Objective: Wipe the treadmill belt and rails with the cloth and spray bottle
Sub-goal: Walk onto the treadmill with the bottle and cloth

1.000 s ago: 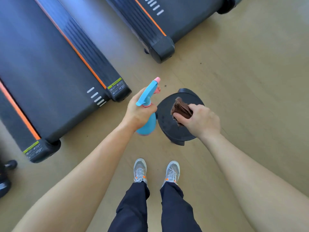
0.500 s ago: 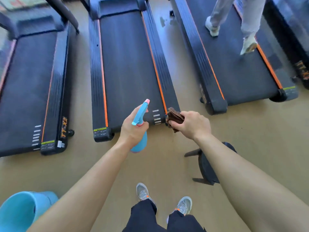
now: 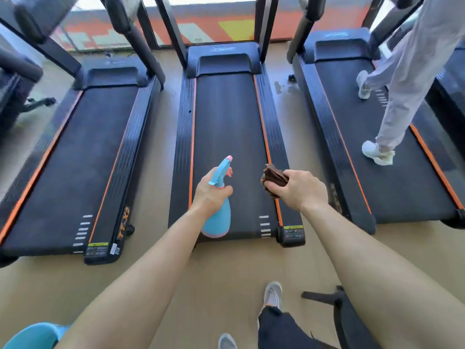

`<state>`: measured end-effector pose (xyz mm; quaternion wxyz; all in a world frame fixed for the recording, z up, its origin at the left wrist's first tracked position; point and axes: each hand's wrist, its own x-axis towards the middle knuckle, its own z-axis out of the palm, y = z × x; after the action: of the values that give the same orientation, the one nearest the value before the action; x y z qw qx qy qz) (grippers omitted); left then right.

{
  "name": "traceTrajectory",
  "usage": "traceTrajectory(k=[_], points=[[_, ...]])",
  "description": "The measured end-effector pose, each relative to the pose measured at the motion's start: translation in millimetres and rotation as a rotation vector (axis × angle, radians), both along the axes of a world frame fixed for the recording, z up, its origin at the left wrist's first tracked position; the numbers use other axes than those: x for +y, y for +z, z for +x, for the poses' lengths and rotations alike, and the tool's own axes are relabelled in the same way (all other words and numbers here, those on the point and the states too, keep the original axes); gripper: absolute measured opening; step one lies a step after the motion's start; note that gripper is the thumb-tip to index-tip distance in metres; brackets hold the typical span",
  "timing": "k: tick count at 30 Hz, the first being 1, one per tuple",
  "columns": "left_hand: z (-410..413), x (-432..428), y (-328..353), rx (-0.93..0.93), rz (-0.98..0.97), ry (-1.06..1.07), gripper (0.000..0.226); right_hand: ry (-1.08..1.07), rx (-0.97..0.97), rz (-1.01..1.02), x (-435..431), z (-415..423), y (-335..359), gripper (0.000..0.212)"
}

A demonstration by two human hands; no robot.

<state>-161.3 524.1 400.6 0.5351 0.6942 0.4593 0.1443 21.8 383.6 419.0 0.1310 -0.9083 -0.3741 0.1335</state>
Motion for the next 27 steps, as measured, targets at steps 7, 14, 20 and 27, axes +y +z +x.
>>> traceTrajectory(k=[7, 14, 20, 27], points=[[91, 92, -1, -0.033, -0.009, 0.097, 0.054, 0.072, 0.015, 0.053, 106, 99, -7, 0.046], [172, 183, 21, -0.013, 0.038, 0.144, 0.050, 0.132, 0.041, 0.085, 208, 198, 10, 0.047], [221, 267, 33, -0.001, 0.056, 0.134, 0.055, 0.204, -0.006, 0.067, 300, 249, 24, 0.045], [269, 388, 22, -0.016, 0.062, 0.117, 0.065, 0.230, -0.031, 0.040, 425, 302, 16, 0.044]])
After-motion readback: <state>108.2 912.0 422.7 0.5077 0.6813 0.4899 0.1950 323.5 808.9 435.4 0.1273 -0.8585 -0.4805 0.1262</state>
